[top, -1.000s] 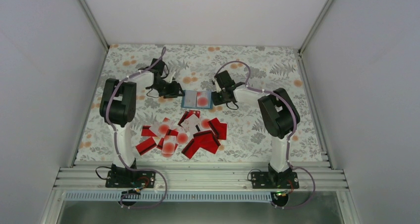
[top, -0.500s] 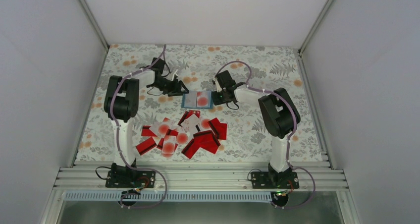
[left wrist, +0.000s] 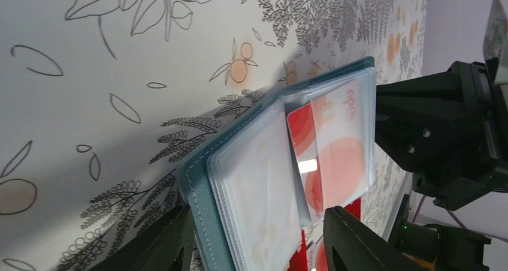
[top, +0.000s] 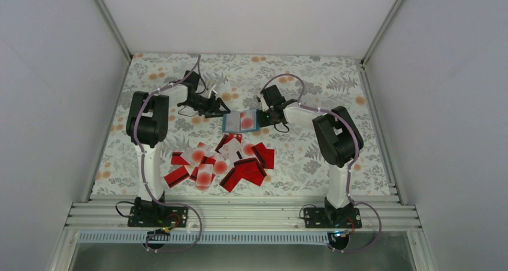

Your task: Put the credit cards into the card holder

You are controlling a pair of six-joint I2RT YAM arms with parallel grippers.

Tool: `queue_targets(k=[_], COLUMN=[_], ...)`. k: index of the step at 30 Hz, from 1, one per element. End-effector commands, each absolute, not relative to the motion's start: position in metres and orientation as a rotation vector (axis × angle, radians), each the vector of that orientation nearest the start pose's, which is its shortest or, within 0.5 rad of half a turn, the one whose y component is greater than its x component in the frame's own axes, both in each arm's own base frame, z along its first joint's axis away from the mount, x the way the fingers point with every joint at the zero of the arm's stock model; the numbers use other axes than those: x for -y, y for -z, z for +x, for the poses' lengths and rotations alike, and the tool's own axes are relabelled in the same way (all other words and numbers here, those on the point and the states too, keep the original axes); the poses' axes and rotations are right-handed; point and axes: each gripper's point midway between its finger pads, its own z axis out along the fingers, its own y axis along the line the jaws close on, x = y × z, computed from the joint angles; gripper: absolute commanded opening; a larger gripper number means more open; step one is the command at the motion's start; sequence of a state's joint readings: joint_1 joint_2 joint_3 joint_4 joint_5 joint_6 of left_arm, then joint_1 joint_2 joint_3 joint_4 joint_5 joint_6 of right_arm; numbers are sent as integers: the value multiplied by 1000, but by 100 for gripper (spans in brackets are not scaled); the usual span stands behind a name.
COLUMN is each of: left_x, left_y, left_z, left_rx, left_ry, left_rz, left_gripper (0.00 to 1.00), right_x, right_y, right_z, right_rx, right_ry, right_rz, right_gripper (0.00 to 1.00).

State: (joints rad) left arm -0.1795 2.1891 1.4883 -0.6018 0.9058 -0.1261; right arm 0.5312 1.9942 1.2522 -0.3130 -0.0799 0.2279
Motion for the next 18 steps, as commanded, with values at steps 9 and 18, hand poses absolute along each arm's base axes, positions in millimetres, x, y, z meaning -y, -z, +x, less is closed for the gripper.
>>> queue_targets(k=[9,18], left_x=[249,274], left_y=[-87,-102], left_z=[405,396], left_rx=[-2616,-2606], left_ry=[1492,1521], left_rz=[326,360], left_gripper=[55,55], right_x=[-254,-256], right_y=[-5,-5], right_z=[389,390], right_rx=[-2677,-2679], right_ry=[-394,-406], right_rz=[-447,-457], right_gripper=[4,4])
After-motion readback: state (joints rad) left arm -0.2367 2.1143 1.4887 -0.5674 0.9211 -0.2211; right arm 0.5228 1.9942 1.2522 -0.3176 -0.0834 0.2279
